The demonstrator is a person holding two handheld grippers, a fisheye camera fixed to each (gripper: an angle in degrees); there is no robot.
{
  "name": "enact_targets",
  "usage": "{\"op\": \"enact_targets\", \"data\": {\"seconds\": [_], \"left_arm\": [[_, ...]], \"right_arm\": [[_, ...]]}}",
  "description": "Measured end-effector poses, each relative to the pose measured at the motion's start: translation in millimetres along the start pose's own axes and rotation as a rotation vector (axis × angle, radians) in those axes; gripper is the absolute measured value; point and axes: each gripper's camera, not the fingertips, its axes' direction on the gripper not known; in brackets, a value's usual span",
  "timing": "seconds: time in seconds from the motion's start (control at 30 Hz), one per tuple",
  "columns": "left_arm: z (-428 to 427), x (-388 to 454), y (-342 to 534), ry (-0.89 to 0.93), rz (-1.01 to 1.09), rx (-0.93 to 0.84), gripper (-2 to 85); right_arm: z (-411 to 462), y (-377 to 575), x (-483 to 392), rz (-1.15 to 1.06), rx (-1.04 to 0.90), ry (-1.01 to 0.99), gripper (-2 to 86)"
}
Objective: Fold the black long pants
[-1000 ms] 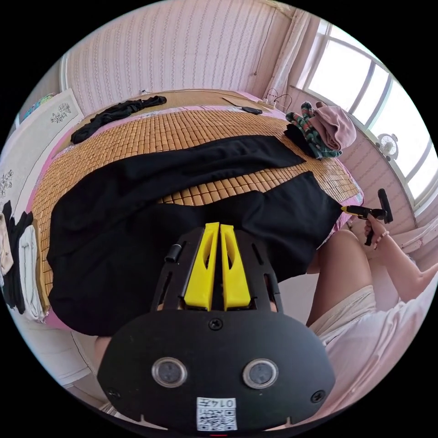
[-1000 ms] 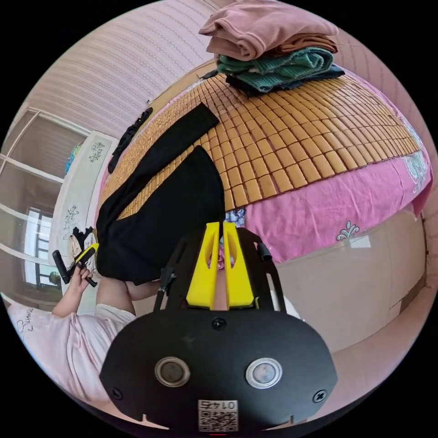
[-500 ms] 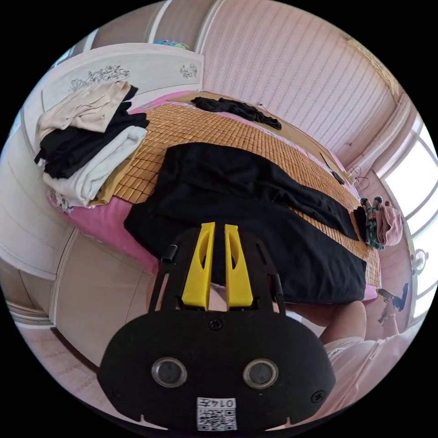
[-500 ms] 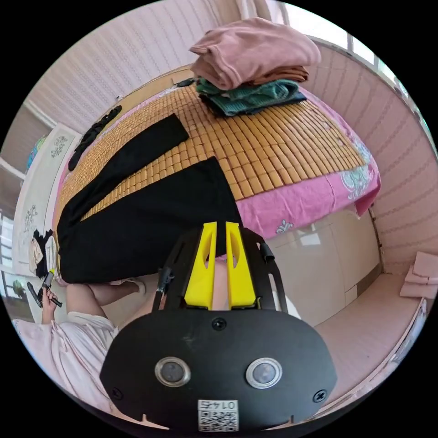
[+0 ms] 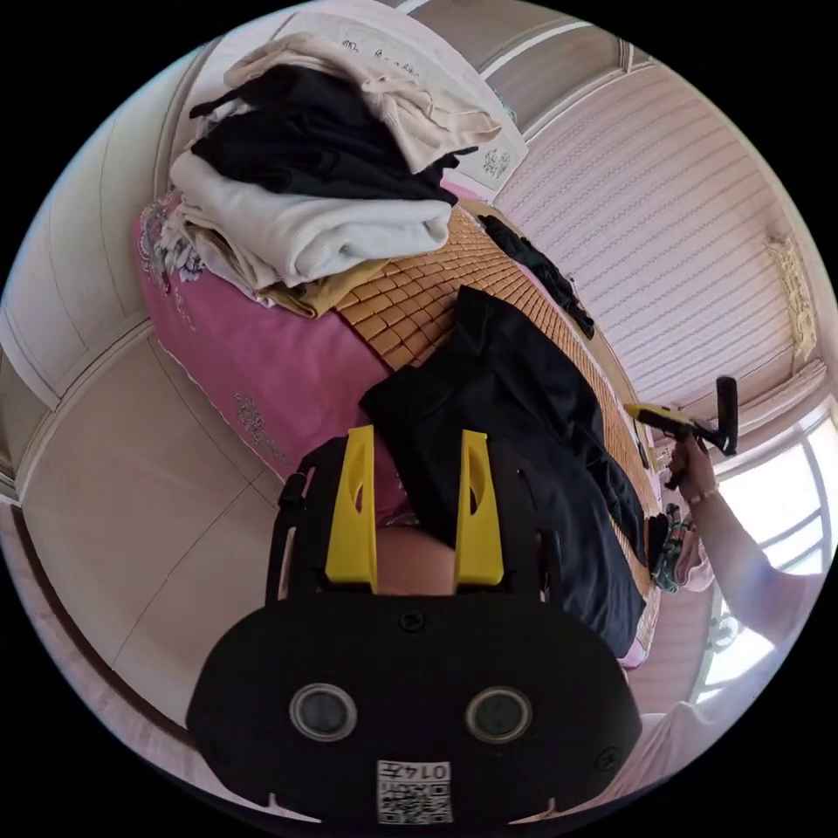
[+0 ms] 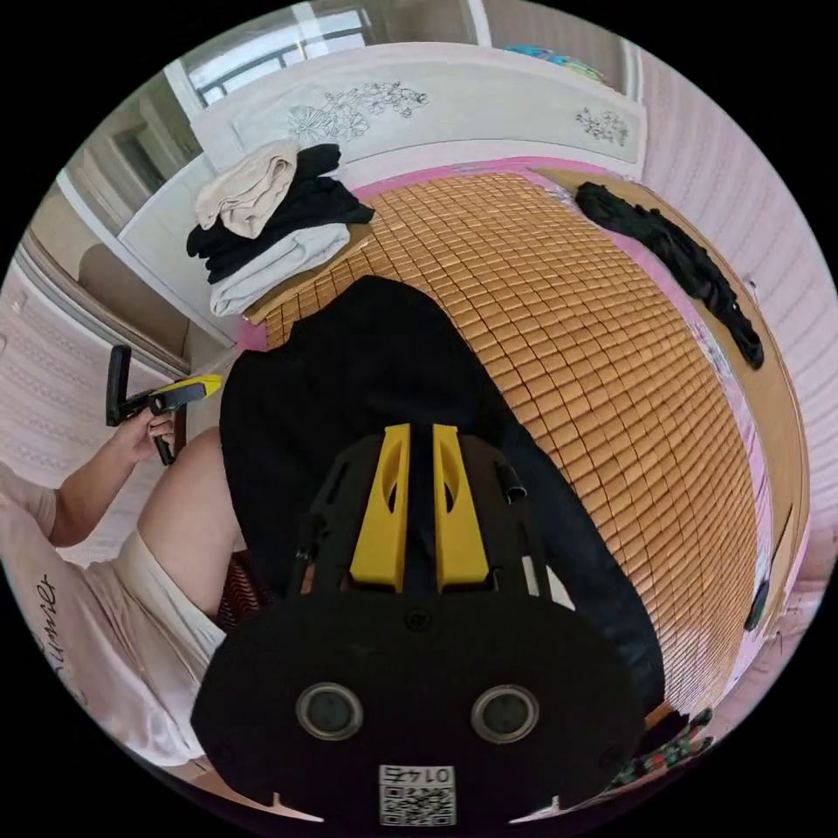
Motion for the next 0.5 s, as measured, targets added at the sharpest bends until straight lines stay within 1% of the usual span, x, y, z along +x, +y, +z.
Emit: {"op": "enact_targets", "data": {"seconds": [0.03,0.07,0.13,0.17,0.23,0.27,0.3,0.37,0.4,0.43,0.5], "left_arm": [[8.2,-9.3,-10.9,0.025,-0.02,-0.072,13.6],[12.7,-17.5,-18.4,0.072,-0.023,-0.102,13.1],[14.6,-24.7,-24.5,0.118,-0.018,-0.11,11.3],[17.4,-26.4,-28.1,0.14,-0.005,-0.132,9.7],[22.2,-27.3,-32.8,0.187,0.016,-0.173,7.3],[23.7,-28.0,-35.2,0.221,0.031,-0.189,4.3],[23.2,-28.4,-36.1,0.248,0.041,-0.188,2.7],[9.0,-29.6,-40.0,0.344,0.071,-0.118,0.4],[3.4,-28.7,-41.4,0.359,0.081,-0.097,0.1],[-8.7,-24.1,-44.7,0.355,0.102,-0.058,-0.1],[-27.1,-13.5,-48.7,0.287,0.151,0.024,0.0]], "right_arm": [[15.5,-41.5,-9.9,-0.041,0.004,0.009,9.4],[32.9,-79.0,-17.3,-0.049,-0.014,0.035,13.3],[62.7,-125.2,-23.3,-0.027,-0.097,0.094,17.9],[81.8,-146.7,-24.5,-0.015,-0.156,0.098,18.2],[106.1,-166.2,-23.7,0.004,-0.254,0.069,15.4],[115.6,-172.1,-23.4,0.01,-0.303,0.018,10.6],[116.3,-173.7,-22.9,0.023,-0.306,-0.003,8.2],[94.3,-177.1,-21.8,0.07,-0.18,-0.036,3.5],[86.0,-179.0,-21.9,0.072,-0.142,-0.037,3.3],[70.1,-185.5,-21.8,0.064,-0.084,-0.033,3.3],[50.6,-199.4,-19.8,0.057,-0.015,-0.037,4.1]]}}
